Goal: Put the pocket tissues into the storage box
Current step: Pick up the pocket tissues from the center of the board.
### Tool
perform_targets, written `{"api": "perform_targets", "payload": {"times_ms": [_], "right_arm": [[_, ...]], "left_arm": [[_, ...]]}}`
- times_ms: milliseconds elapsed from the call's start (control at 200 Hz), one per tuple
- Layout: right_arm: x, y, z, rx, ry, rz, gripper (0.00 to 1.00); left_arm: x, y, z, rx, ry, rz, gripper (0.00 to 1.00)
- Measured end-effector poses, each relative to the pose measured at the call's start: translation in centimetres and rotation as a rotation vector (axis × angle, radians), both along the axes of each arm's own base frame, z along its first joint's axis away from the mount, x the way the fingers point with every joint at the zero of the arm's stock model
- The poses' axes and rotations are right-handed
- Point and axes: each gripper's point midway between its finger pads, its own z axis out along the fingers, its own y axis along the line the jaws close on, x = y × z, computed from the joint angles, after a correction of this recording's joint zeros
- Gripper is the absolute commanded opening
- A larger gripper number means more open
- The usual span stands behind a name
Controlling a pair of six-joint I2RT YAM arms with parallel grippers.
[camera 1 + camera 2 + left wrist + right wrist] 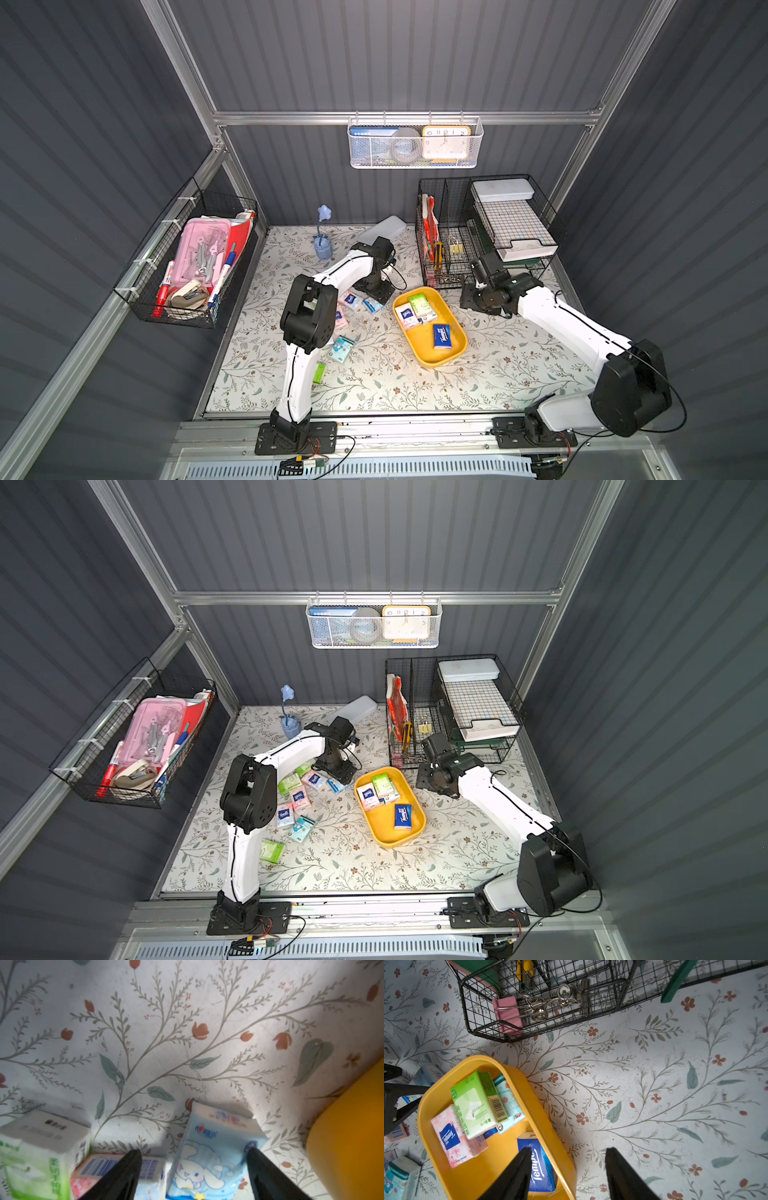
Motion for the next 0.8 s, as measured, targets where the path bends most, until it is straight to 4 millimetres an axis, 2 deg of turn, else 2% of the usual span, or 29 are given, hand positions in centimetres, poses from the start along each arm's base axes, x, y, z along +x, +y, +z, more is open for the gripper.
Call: {"api": "perform_targets", "payload": {"times_ms": [205,535,800], "right_arm": [[-0.1,0.2,-0.3,0.005,0.012,0.005,0.61],[-0.1,0.3,-0.6,0.009,0.023,0.008,0.61],[0.0,0.6,-1.0,0.015,0.04,0.014,0.61]], "left_arm": [[-0.5,0.3,0.7,0.0,-0.005,0.001,0.84],[-1.9,0.6,-0.2,0.0,0.044,-0.002,0.84],[-2.0,0.3,-1.1,0.019,0.052,-0.003,0.74]]}}
